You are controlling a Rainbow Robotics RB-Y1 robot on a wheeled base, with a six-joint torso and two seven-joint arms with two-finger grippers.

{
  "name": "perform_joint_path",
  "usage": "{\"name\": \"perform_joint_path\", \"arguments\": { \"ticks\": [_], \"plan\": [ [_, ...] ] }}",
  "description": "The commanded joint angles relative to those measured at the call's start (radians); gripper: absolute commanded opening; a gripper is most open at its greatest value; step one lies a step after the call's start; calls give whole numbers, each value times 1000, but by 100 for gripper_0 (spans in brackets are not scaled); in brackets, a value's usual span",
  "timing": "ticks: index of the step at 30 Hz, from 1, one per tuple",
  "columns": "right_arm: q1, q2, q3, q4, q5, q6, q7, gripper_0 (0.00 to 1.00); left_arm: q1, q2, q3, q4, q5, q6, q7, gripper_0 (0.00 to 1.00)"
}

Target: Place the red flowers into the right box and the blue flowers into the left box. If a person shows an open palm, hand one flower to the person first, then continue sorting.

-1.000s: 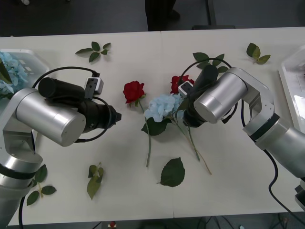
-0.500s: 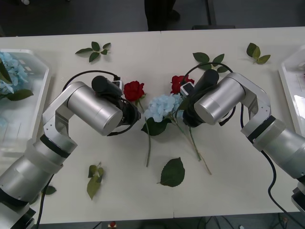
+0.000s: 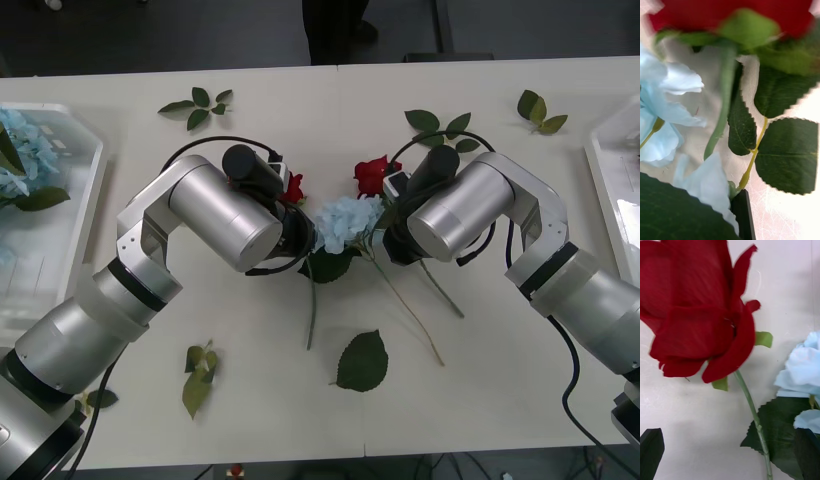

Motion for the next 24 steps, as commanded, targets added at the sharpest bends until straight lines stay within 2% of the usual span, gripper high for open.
{"name": "perform_joint_path", "arguments": {
  "ticks": [1, 7, 16, 21, 23, 24],
  "plan": [
    [-26, -8, -38, -9, -17, 3, -12, 0, -49, -53, -34, 31, -49, -4, -17, 100],
    [-52, -69, -113, -9, -52, 14, 57, 0, -67, -99, -58, 112, -101, -21, -22, 100],
    [-61, -214, -365, 11, -183, 92, 311, 0, -71, -134, -58, 162, -177, -21, -28, 100],
    [-63, -292, -463, 63, -200, 129, 357, 0, -71, -136, -57, 162, -177, -13, -37, 98],
    [-67, -339, -493, 93, -236, 139, 351, 0, -71, -136, -57, 162, -177, -8, -40, 71],
    [-78, -385, -500, 127, -272, 144, 348, 0, -71, -136, -57, 162, -175, -5, -43, 50]
  ]
}}
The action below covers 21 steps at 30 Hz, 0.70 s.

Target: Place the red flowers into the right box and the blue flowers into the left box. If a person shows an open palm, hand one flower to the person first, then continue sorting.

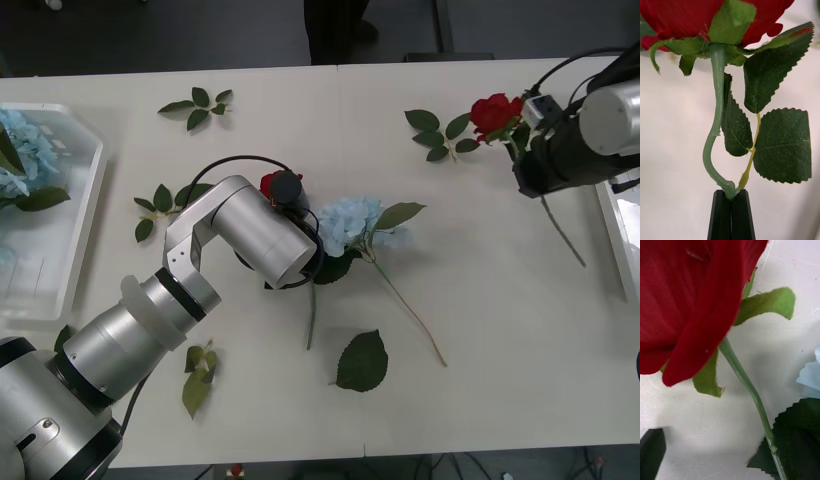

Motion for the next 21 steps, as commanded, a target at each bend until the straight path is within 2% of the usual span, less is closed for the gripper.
{"name": "perform_joint_path", "arguments": {
  "ticks": [1, 3, 6, 11, 14, 21],
  "plan": [
    [-65, -165, -58, 83, -96, 21, 51, 0, -48, -25, -15, -10, -9, 3, -43, 37],
    [-74, -228, -62, 140, -154, 20, 54, 0, -48, -25, -15, -10, -9, 4, -43, 10],
    [-82, -299, -79, 216, -231, 15, 54, 0, -48, -25, -17, -10, -8, 4, -43, 1],
    [-82, -348, -145, 307, -242, -26, 66, 0, -48, -25, -15, -10, -3, 4, -42, 0],
    [-80, -349, -144, 357, -209, -108, 72, 0, -48, -25, -15, -10, -5, 4, -42, 0],
    [-82, -299, -38, 471, -31, -376, 57, 0, -48, -18, -15, -10, -5, 4, -43, 0]
  ]
}}
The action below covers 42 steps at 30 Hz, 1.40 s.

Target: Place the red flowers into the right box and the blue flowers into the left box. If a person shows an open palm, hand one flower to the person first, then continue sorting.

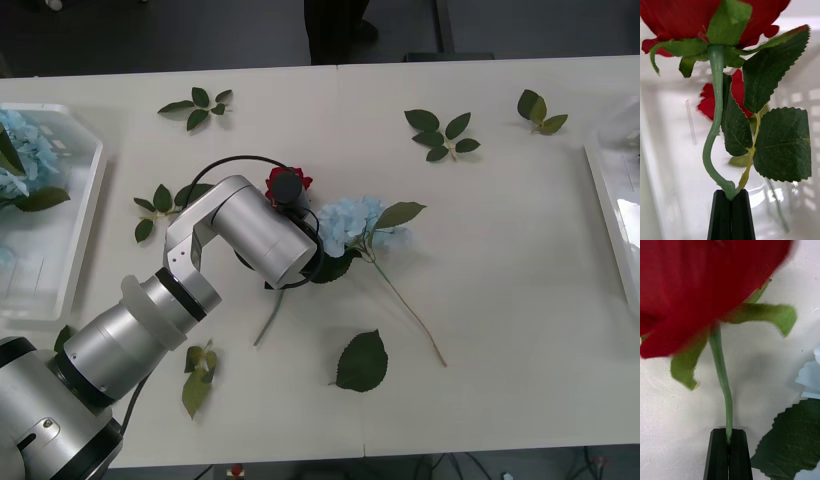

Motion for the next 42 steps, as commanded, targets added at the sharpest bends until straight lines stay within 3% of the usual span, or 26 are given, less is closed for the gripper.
{"name": "perform_joint_path", "arguments": {
  "ticks": [1, 6, 10, 11, 13, 20, 21, 22, 25, 27, 30, 32, 36, 42],
  "plan": [
    [-44, 15, 81, 74, 123, -137, -23, 0, -47, -14, -17, -13, -6, 3, -43, 0],
    [-44, 27, 141, 134, 225, -193, -110, 0, -29, 38, -15, -122, 9, -16, -51, 0],
    [-44, 29, 207, 169, 256, -200, -179, 0, 56, 145, -2, -372, 66, -57, -43, 0],
    [-44, 29, 207, 169, 256, -200, -179, 0, 56, 145, -2, -372, 66, -57, -43, 0],
    [-44, 41, 249, 193, 299, -215, -234, 0, 128, 241, 32, -555, 146, -106, -44, 0],
    [-44, 70, 287, 193, 300, -223, -287, 0, 247, 339, 83, -841, 204, -236, -26, 0],
    [-44, 70, 287, 193, 300, -227, -282, 6, 267, 333, 87, -875, 189, -258, -18, 0],
    [-44, 73, 287, 193, 296, -232, -279, 29, 281, 316, 92, -903, 166, -275, -11, 0],
    [-44, 73, 287, 187, 282, -239, -276, 63, 293, 257, 89, -927, 110, -335, 48, 0],
    [-44, 73, 285, 175, 265, -238, -268, 79, 286, 214, 74, -927, 60, -390, 101, 0],
    [-44, 72, 285, 149, 241, -238, -254, 94, 272, 171, 49, -935, -52, -408, 176, 0],
    [-44, 69, 284, 129, 213, -236, -230, 100, 267, 144, 41, -933, -92, -414, 216, 0],
    [-52, 55, 238, 84, 93, -181, -69, 100, 263, 61, 40, -935, -144, -414, 281, 0],
    [-70, 27, 129, 8, -200, 52, 267, 100, 257, -2, 38, -933, -163, -414, 322, 0]
  ]
}}
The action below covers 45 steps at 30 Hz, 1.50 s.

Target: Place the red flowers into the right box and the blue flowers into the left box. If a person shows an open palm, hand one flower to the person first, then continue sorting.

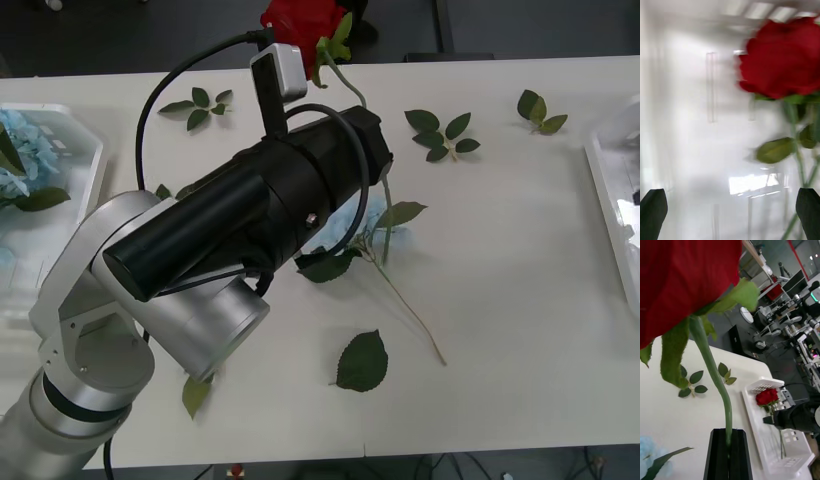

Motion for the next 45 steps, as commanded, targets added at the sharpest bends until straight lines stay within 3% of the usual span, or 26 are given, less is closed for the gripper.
{"name": "perform_joint_path", "arguments": {
  "ticks": [1, 18, 26, 30, 42, 44, 45],
  "plan": [
    [-50, -41, -92, -88, -154, 129, 185, 100, -25, -61, -20, -39, -23, -17, -14, 0],
    [25, -60, -72, -241, -973, 566, 452, 100, 5, -167, -20, -30, -106, -34, -21, 0],
    [103, -31, -15, -504, -1266, 493, 402, 100, 3, -167, -20, -30, -112, -35, -24, 0],
    [105, -1, 29, -586, -1296, 424, 400, 100, 3, -167, -20, -30, -112, -35, -24, 0],
    [108, 144, 34, -632, -1294, 354, 396, 100, 3, -167, -20, -30, -112, -35, -24, 0],
    [108, 150, 35, -642, -1294, 348, 394, 93, 3, -167, -20, -30, -112, -35, -24, 0],
    [108, 150, 40, -646, -1294, 342, 394, 77, 3, -167, -20, -30, -112, -35, -24, 0]
  ]
}}
